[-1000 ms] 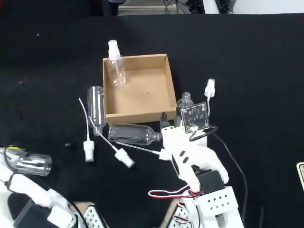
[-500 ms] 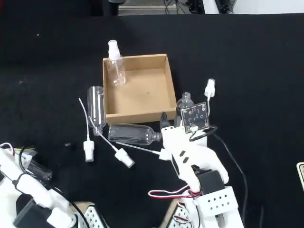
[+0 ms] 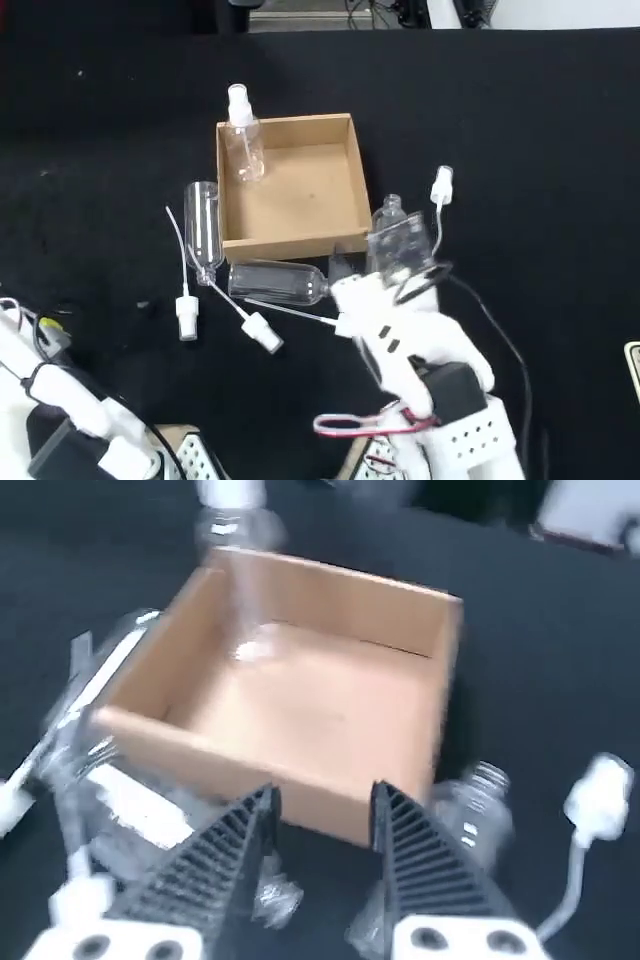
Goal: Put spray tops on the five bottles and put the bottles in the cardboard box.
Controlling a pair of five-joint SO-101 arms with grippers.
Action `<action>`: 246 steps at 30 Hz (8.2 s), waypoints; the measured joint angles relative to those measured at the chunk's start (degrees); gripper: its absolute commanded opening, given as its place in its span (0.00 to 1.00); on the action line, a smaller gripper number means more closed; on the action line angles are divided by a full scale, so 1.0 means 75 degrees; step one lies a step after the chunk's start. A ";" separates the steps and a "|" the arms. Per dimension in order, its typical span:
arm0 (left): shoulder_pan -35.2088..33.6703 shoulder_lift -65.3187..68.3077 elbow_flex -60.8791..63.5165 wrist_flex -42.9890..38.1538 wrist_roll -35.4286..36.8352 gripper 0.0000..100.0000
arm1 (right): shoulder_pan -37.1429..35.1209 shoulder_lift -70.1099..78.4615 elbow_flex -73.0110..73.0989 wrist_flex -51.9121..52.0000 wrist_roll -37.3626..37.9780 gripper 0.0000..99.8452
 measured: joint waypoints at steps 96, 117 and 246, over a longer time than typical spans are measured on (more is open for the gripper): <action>0.1078 -0.0152 -0.1289 0.1500 -0.0211 0.03 | 0.3833 0.6295 -0.5404 0.4618 0.4841 0.01; 0.4079 -0.3305 0.1958 -0.0774 0.2239 0.03 | 0.8533 1.1991 -0.6377 0.1254 0.1958 0.28; 0.4079 -0.3317 0.2614 -0.1196 0.2239 0.03 | 0.8545 1.4629 -0.9014 0.0082 0.4724 0.29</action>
